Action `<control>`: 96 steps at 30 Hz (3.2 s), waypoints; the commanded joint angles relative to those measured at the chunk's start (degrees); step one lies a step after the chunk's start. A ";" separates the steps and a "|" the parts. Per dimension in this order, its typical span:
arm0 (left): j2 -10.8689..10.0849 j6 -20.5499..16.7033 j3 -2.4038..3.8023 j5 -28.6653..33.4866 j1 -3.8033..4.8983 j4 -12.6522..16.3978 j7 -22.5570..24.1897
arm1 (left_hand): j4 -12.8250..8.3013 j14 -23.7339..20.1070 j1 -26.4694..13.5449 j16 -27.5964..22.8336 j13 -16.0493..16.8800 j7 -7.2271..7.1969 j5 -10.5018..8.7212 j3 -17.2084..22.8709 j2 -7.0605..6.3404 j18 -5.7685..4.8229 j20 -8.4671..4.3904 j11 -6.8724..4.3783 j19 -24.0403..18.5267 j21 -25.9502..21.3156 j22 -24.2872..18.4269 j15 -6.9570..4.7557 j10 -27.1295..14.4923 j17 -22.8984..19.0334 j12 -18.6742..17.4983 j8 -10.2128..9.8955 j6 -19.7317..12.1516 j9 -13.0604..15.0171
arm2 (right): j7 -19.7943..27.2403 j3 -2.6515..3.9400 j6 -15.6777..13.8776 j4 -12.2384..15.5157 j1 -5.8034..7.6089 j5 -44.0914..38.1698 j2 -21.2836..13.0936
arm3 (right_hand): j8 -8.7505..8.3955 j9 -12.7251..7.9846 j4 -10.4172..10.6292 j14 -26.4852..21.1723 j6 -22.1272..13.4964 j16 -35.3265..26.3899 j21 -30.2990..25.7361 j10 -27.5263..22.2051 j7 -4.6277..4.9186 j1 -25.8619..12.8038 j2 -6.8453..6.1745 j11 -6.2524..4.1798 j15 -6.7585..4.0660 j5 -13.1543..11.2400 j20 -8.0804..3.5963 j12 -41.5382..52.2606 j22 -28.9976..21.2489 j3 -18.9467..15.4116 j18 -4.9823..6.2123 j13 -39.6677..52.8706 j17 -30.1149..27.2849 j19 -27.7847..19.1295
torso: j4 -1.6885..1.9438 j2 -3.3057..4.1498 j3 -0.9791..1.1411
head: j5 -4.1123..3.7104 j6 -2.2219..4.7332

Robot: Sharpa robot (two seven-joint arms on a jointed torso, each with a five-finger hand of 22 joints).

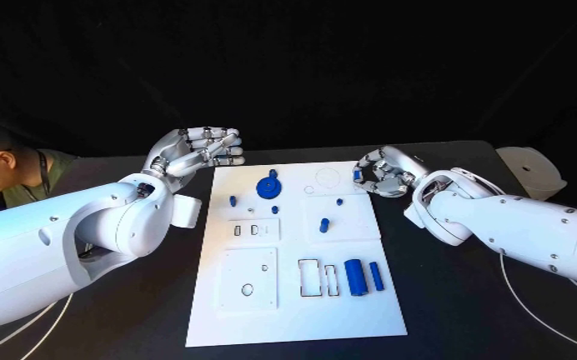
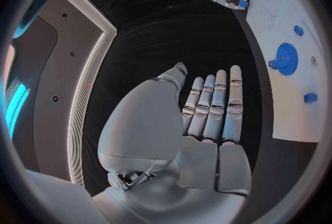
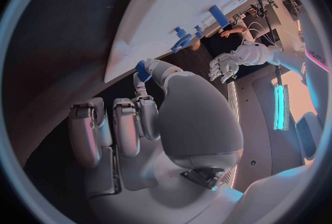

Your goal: Assemble the parts on the task board

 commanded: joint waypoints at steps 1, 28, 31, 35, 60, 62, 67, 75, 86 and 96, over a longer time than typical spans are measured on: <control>0.15 0.92 0.03 -0.10 0.03 -0.19 0.39 | -0.09 -0.42 0.13 -0.39 0.07 1.64 0.25 0.22 -0.46 0.30 0.09 0.18 0.32 -0.18 -0.06 0.02 0.10 0.08 -0.21 -0.33 -0.08 -0.05 | -1.14 0.07 -2.57 3.21 0.13 -0.38 -0.56 | 1.83 1.79 0.11 5.97 0.43 0.20 0.30 0.08 -0.79 -0.20 0.67 -0.38 -0.44 0.35 -0.53 0.19 15.07 0.42 -0.82 7.40 15.10 5.99 | -0.10 -0.17 -0.02 | 0.35 0.03; 2.84 1.19 -0.12 0.03 -0.06 -4.19 0.37 | -0.10 -0.43 0.08 -0.45 0.07 1.65 0.24 0.27 -0.45 0.30 0.09 0.19 0.32 -0.19 -0.09 0.02 0.12 0.13 -0.27 -0.36 -0.08 -0.06 | -17.08 -0.78 1.54 12.15 -0.05 -15.62 12.94 | 2.31 2.12 0.20 5.97 -0.38 0.20 0.30 0.37 -0.77 -0.84 1.48 -0.38 -0.48 0.02 -0.63 0.36 15.07 0.84 -0.82 7.63 15.10 5.99 | 0.35 -1.52 -0.69 | 4.08 -1.44; 2.91 1.22 -0.13 0.03 -0.06 -4.22 0.28 | -0.10 -0.43 0.08 -0.45 0.07 1.65 0.24 0.27 -0.45 0.30 0.09 0.19 0.32 -0.19 -0.09 0.02 0.12 0.13 -0.27 -0.36 -0.08 -0.06 | -17.88 -0.95 2.71 11.41 -0.71 -17.72 14.44 | 2.43 2.19 0.09 5.97 -0.45 0.20 0.30 0.42 -0.78 -0.92 1.34 -0.40 -0.48 -0.35 -0.63 0.41 15.07 0.81 -0.82 7.69 15.10 5.99 | 0.33 -1.49 -0.63 | 4.45 -1.61; 2.97 1.27 -0.13 0.03 -0.06 -4.19 0.20 | -0.11 -0.42 0.02 -0.51 0.07 1.62 0.24 0.30 -0.45 0.29 0.09 0.17 0.33 -0.21 -0.13 0.03 0.18 0.17 -0.30 -0.38 -0.05 -0.07 | -18.63 -1.07 3.74 10.69 -1.48 -19.99 16.07 | 2.52 2.24 0.04 5.97 -0.48 0.20 0.30 0.52 -0.79 -1.02 1.23 -0.40 -0.49 -0.59 -0.64 0.51 15.07 0.76 -0.82 7.79 15.10 5.99 | 0.35 -1.44 -0.59 | 4.83 -1.87; 2.93 1.34 -0.13 0.03 -0.05 -3.69 0.06 | -0.11 -0.42 0.02 -0.51 0.07 1.62 0.24 0.30 -0.45 0.29 0.09 0.17 0.33 -0.21 -0.13 0.03 0.18 0.17 -0.30 -0.38 -0.05 -0.07 | -20.48 -1.46 6.77 7.57 -3.64 -24.51 19.10 | 2.65 2.30 0.08 5.97 -0.62 0.20 0.30 0.52 -0.76 -1.43 0.97 -0.38 -0.48 -0.97 -0.64 0.50 15.07 0.63 -0.82 7.80 15.10 5.99 | 0.45 -1.47 -0.66 | 5.30 -3.10; 2.92 1.35 -0.13 0.03 -0.05 -3.67 0.04 | -0.11 -0.42 0.02 -0.51 0.07 1.62 0.24 0.30 -0.45 0.29 0.09 0.17 0.33 -0.21 -0.13 0.03 0.18 0.17 -0.30 -0.38 -0.05 -0.07 | -20.50 -1.48 6.86 7.53 -3.72 -24.57 19.10 | 2.68 2.32 0.11 5.97 -0.63 0.20 0.30 0.46 -0.76 -1.52 0.94 -0.37 -0.47 -1.04 -0.64 0.43 15.07 0.61 -0.82 7.74 15.10 5.99 | 0.44 -1.49 -0.65 | 5.32 -3.23; 2.92 1.36 -0.13 0.03 -0.05 -3.64 0.01 | -0.12 -0.43 -0.04 -0.57 0.07 1.61 0.24 0.32 -0.48 0.29 0.10 0.17 0.32 -0.23 -0.16 0.03 0.21 0.21 -0.35 -0.41 -0.06 -0.07 | -20.52 -1.53 6.81 7.51 -3.84 -24.72 19.17 | 2.71 2.33 0.14 5.97 -0.66 0.20 0.30 0.45 -0.75 -1.62 0.87 -0.37 -0.47 -1.10 -0.64 0.42 15.07 0.58 -0.82 7.73 15.10 5.99 | 0.38 -1.50 -0.68 | 5.31 -3.22; 2.97 1.40 -0.13 0.03 -0.05 -3.64 0.01 | -0.12 -0.43 -0.04 -0.57 0.07 1.61 0.24 0.32 -0.48 0.29 0.10 0.17 0.32 -0.23 -0.16 0.03 0.21 0.21 -0.35 -0.41 -0.06 -0.07 | -20.70 -1.55 6.83 7.34 -3.92 -24.97 19.26 | 2.74 2.34 0.16 5.97 -0.69 0.20 0.30 0.45 -0.75 -1.74 0.79 -0.37 -0.47 -1.18 -0.64 0.42 15.07 0.54 -0.82 7.73 15.10 5.99 | 0.48 -1.49 -0.65 | 5.38 -3.19; 2.92 1.34 -0.13 0.03 -0.05 -3.65 0.04 | -0.12 -0.43 -0.04 -0.57 0.07 1.61 0.24 0.32 -0.48 0.29 0.10 0.17 0.32 -0.23 -0.16 0.03 0.21 0.21 -0.35 -0.41 -0.06 -0.07 | -21.36 -1.56 7.36 7.21 -3.95 -25.52 19.08 | 2.79 2.34 0.31 5.97 -0.89 0.20 0.30 0.31 -0.70 -2.23 0.44 -0.33 -0.44 -1.40 -0.63 0.27 15.07 0.37 -0.82 7.61 15.10 5.99 | 0.40 -1.45 -0.64 | 5.39 -3.14; 2.94 1.30 -0.13 0.03 -0.05 -3.71 0.04 | -0.12 -0.43 -0.04 -0.57 0.07 1.61 0.24 0.32 -0.48 0.29 0.10 0.17 0.32 -0.23 -0.16 0.03 0.21 0.21 -0.35 -0.41 -0.06 -0.07 | -21.70 -1.56 7.97 7.18 -3.95 -25.86 19.14 | 2.84 2.35 0.33 5.97 -0.93 0.20 0.30 0.31 -0.70 -2.39 0.25 -0.31 -0.43 -1.50 -0.62 0.27 15.07 0.29 -0.82 7.62 15.10 5.99 | 0.40 -1.50 -0.64 | 5.31 -3.18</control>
